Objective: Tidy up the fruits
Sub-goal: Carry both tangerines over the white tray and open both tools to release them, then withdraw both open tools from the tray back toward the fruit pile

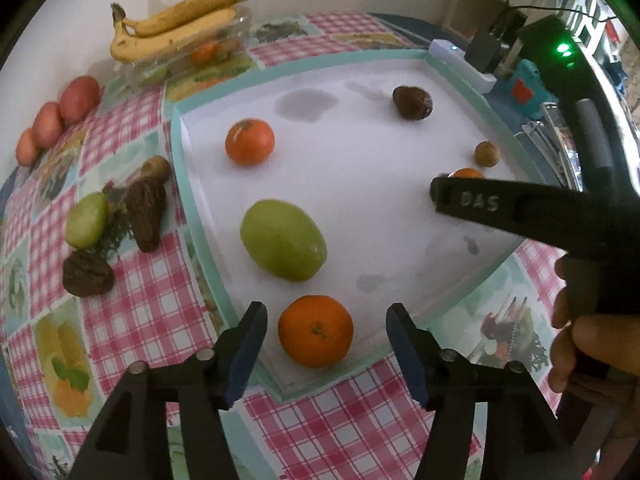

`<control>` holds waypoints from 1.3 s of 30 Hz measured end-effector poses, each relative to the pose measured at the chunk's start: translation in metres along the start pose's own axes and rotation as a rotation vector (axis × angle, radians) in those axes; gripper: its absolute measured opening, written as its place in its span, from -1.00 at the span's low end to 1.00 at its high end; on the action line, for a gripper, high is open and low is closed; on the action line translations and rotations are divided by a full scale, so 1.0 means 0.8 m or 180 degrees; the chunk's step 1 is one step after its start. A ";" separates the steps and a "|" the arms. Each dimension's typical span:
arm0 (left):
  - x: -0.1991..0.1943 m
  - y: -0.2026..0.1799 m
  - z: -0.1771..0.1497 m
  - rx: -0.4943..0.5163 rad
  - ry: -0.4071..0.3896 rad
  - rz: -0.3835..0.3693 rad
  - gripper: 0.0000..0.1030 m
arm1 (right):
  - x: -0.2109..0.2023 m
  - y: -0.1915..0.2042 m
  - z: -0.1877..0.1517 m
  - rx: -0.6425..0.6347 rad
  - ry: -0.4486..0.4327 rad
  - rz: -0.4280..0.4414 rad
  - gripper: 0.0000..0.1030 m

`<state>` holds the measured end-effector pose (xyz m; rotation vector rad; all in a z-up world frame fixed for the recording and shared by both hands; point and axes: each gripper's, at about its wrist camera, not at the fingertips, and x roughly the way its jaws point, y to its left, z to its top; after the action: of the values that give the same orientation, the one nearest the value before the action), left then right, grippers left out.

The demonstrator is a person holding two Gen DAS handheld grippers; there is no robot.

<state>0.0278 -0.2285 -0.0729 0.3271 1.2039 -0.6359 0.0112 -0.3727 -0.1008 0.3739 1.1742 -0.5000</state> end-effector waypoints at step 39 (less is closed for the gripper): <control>-0.125 0.324 -0.074 -0.2621 -0.0715 0.1020 1.00 | -0.058 0.034 0.001 -0.0222 -0.0561 0.0348 0.82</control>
<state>0.1207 0.0354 -0.0242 -0.2420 1.0682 0.1253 0.0129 -0.3419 -0.0564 0.3255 0.9924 -0.3876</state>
